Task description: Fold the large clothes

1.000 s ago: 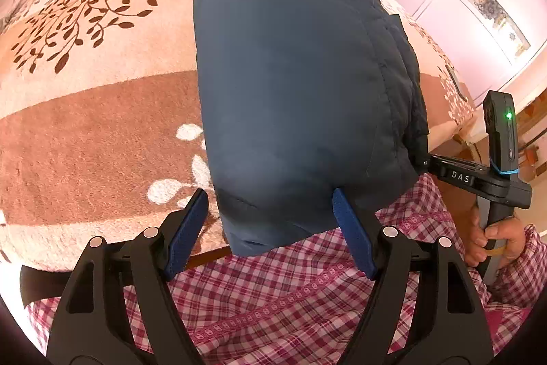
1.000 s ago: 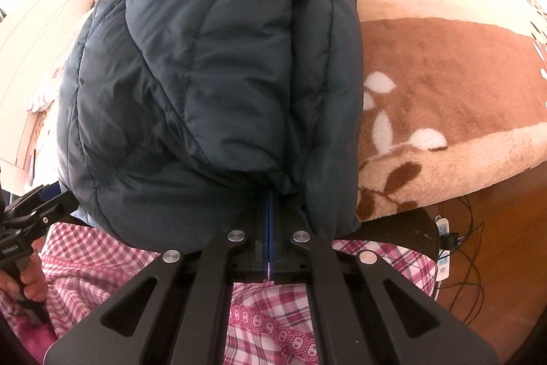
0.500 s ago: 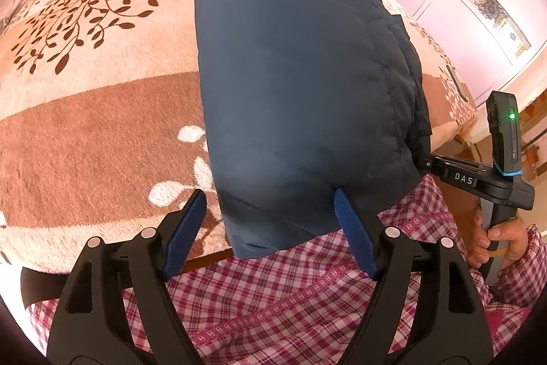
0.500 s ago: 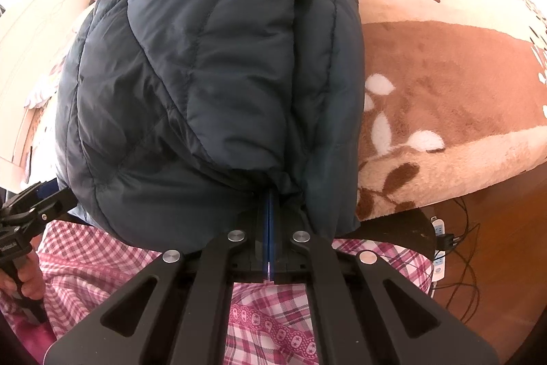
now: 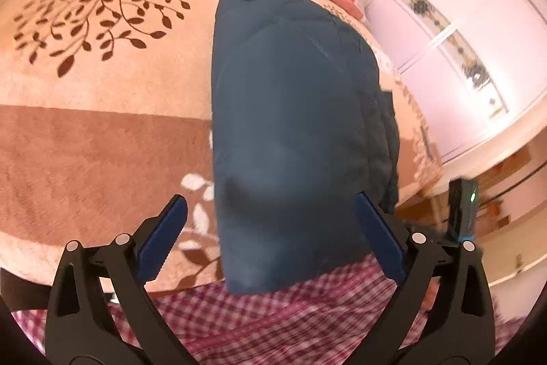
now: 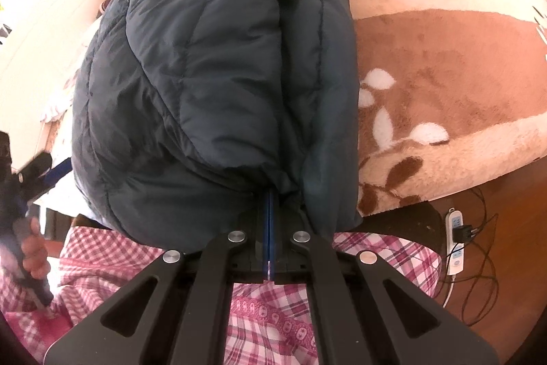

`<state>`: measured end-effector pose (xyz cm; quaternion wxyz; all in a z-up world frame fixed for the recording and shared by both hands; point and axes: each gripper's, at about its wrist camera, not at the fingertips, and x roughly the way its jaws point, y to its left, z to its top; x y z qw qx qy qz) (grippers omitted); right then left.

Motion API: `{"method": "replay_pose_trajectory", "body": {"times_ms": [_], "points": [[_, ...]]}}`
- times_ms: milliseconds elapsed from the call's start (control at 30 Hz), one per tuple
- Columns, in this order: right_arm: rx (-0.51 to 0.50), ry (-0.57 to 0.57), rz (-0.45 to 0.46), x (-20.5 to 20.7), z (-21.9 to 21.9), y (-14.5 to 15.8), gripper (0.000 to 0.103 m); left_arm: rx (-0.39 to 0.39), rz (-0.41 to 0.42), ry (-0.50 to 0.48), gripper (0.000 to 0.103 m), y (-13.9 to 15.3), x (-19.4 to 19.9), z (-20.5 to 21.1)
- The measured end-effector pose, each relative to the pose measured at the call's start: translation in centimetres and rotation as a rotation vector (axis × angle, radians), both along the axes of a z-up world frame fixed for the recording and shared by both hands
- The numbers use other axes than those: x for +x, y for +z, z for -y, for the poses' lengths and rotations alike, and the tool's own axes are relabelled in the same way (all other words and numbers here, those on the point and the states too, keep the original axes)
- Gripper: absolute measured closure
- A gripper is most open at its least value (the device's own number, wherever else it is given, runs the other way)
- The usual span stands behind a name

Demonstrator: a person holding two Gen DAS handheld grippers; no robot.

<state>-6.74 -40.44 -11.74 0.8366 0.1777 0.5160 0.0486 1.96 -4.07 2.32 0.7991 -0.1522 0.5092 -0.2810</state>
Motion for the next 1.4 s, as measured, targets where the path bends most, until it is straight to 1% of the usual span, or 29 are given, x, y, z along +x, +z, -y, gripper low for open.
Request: {"method": "replay_pose_trajectory", "body": {"times_ms": [100,167,200,233,267,300,333,367,400,467,533,567,600,633,667,733,833,900,933,967,1000,1033,1200,1267,1300,1333,1400], "points": [[0.027,0.015,-0.004,-0.2,0.4,0.4,0.101,-0.041,-0.043,-0.013,0.006,-0.7,1.4,0.9],[0.057,0.021,-0.003,-0.3,0.8,0.7,0.096,-0.043,-0.053,-0.038,0.006,-1.3,2.2,1.8],[0.073,0.022,-0.001,-0.4,0.8,0.9,0.092,-0.039,-0.062,-0.053,0.006,-1.7,2.6,2.4],[0.082,0.024,0.002,-0.4,0.9,1.0,0.083,-0.033,-0.069,-0.063,0.006,-2.0,2.8,2.8],[0.103,0.032,0.006,-0.5,0.9,1.2,0.075,-0.009,-0.076,-0.077,0.005,-2.6,3.0,3.5],[0.128,0.042,0.011,-0.6,0.7,1.4,0.056,0.022,-0.065,-0.085,0.005,-3.0,3.2,4.1],[0.154,0.053,0.025,-0.8,0.5,1.8,0.047,0.043,-0.049,-0.087,0.004,-3.3,3.3,4.4],[0.152,0.056,0.033,-1.0,0.4,2.1,0.036,0.053,-0.041,-0.087,0.004,-3.5,3.4,4.6],[0.133,0.059,0.042,-1.2,0.2,2.5,0.033,0.063,-0.039,-0.086,0.004,-3.6,3.5,4.7],[0.086,0.074,0.063,-1.5,0.0,3.5,0.033,0.067,-0.047,-0.085,0.004,-3.9,3.8,4.6],[0.073,0.068,0.108,-2.1,0.3,5.0,0.032,0.069,-0.047,-0.085,0.004,-4.1,4.0,4.7],[0.077,0.059,0.127,-2.3,0.8,5.6,0.030,0.069,-0.049,-0.086,0.003,-4.3,4.0,4.7],[0.078,0.042,0.146,-2.4,1.3,6.2,0.021,0.068,-0.054,-0.086,0.003,-4.3,3.9,4.8],[0.073,0.017,0.165,-2.2,2.0,6.7,0.019,0.063,-0.070,-0.083,0.003,-4.6,4.1,4.8],[0.069,-0.001,0.175,-1.9,2.7,6.8,0.019,0.058,-0.081,-0.082,0.003,-4.6,4.3,4.4],[0.082,-0.029,0.156,-0.4,4.2,6.5,0.018,0.054,-0.095,-0.083,0.003,-4.7,4.4,4.5],[0.186,-0.057,0.073,3.0,5.8,4.3,0.017,0.066,-0.088,-0.093,0.003,-4.5,4.6,4.7],[0.267,-0.059,0.038,4.9,6.4,3.3,0.016,0.071,-0.087,-0.097,0.003,-4.5,4.8,5.0],[0.316,-0.059,0.023,5.9,6.6,2.6,0.014,0.072,-0.089,-0.098,0.003,-4.5,4.9,5.1],[0.342,-0.057,0.012,6.5,6.8,2.1,0.013,0.072,-0.089,-0.099,0.003,-4.4,5.1,5.2],[0.360,-0.051,-0.001,7.1,6.9,1.6,0.008,0.072,-0.090,-0.101,0.003,-4.4,5.2,5.3],[0.366,-0.047,-0.010,7.7,7.0,1.1,0.006,0.073,-0.091,-0.105,0.003,-4.4,5.4,5.4],[0.383,0.004,-0.042,9.0,7.0,-0.6,0.006,0.079,-0.077,-0.128,0.004,-4.0,6.4,6.6],[0.422,0.017,-0.052,9.0,6.9,-1.2,0.006,0.083,-0.043,-0.143,0.009,-3.5,6.2,7.1],[0.434,0.029,-0.050,8.8,6.8,-1.3,0.009,0.084,-0.023,-0.144,0.011,-3.2,6.0,7.3],[0.443,0.040,-0.049,8.5,6.7,-1.3,0.021,0.086,-0.004,-0.143,0.014,-2.9,5.9,7.4],[0.519,0.075,-0.036,8.3,6.2,-1.3,0.033,0.082,0.019,-0.140,0.021,-2.4,5.5,7.2]]}}
